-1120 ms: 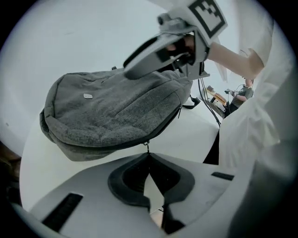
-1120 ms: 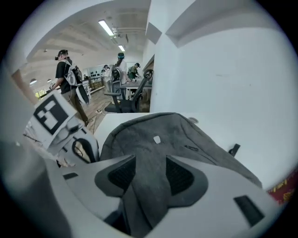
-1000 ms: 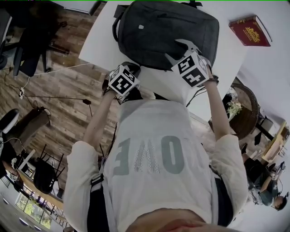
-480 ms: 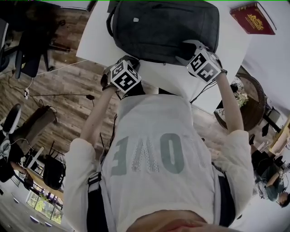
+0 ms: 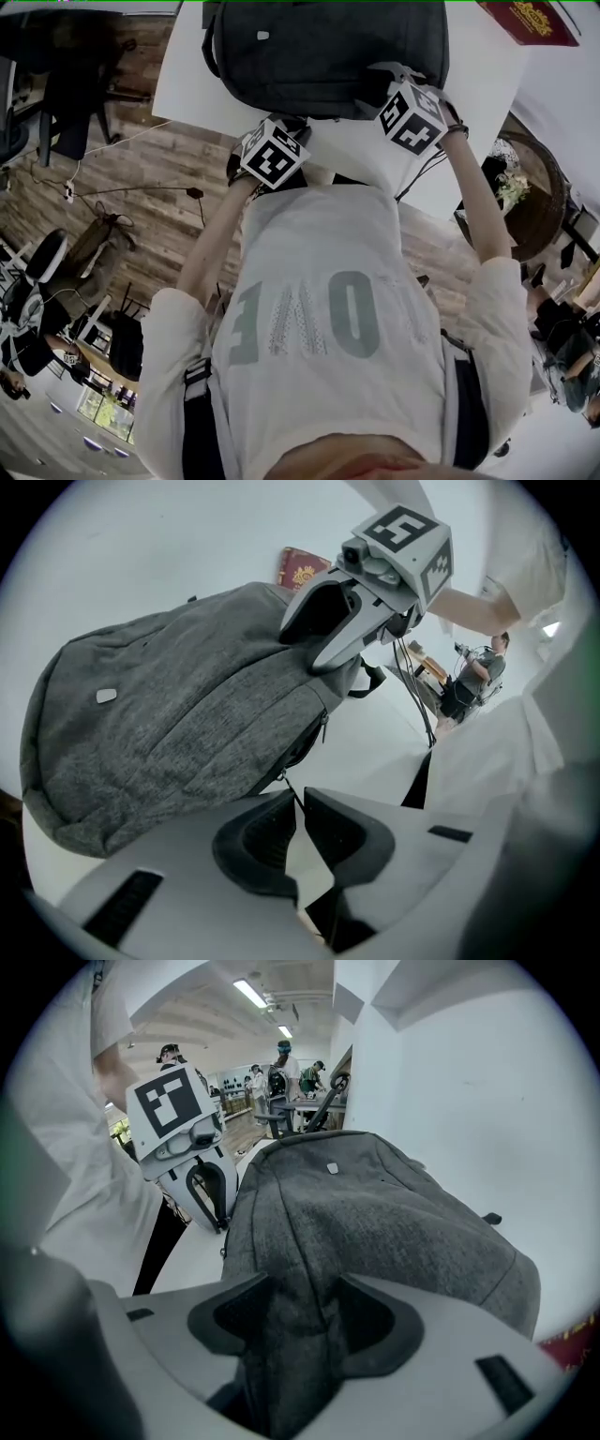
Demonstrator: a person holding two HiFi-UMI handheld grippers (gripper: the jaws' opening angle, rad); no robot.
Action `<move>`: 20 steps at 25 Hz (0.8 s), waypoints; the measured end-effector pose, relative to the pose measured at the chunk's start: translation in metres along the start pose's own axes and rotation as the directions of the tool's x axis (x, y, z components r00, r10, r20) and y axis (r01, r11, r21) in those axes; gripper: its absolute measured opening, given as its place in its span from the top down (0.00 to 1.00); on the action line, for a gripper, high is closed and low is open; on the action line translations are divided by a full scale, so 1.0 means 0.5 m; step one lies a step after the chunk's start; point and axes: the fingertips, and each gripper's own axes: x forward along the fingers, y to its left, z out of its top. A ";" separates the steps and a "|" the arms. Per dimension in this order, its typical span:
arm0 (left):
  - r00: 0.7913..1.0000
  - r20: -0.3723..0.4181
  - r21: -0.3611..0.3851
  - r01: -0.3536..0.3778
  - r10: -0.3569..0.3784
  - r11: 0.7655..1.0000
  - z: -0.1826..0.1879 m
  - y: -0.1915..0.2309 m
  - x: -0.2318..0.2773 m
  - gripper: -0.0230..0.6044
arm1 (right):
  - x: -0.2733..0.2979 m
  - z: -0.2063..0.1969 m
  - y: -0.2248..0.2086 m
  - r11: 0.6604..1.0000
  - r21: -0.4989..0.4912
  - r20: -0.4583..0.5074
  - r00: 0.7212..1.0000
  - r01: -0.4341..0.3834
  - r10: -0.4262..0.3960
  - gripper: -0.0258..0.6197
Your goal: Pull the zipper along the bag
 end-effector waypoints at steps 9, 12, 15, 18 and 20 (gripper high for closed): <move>0.999 0.036 -0.001 0.005 -0.005 1.000 0.065 -0.053 0.039 0.91 | 0.000 0.001 0.001 1.000 -0.015 0.015 1.000 0.007 -0.007 0.58; 0.999 0.045 -0.014 -0.003 0.003 1.000 0.070 -0.061 0.042 0.91 | 0.000 -0.001 0.002 1.000 -0.019 0.013 1.000 0.011 -0.011 0.58; 0.999 0.053 -0.008 0.005 -0.005 1.000 0.072 -0.062 0.042 0.91 | 0.000 -0.002 0.000 1.000 -0.020 0.012 1.000 0.012 -0.012 0.58; 0.998 0.059 0.012 0.008 -0.008 1.000 0.072 -0.059 0.041 0.91 | 0.000 -0.001 -0.002 1.000 -0.018 0.014 1.000 0.014 -0.014 0.58; 0.997 0.076 0.018 -0.002 0.001 1.000 0.072 -0.054 0.038 0.90 | -0.001 0.001 -0.004 1.000 -0.018 0.020 1.000 0.016 -0.016 0.58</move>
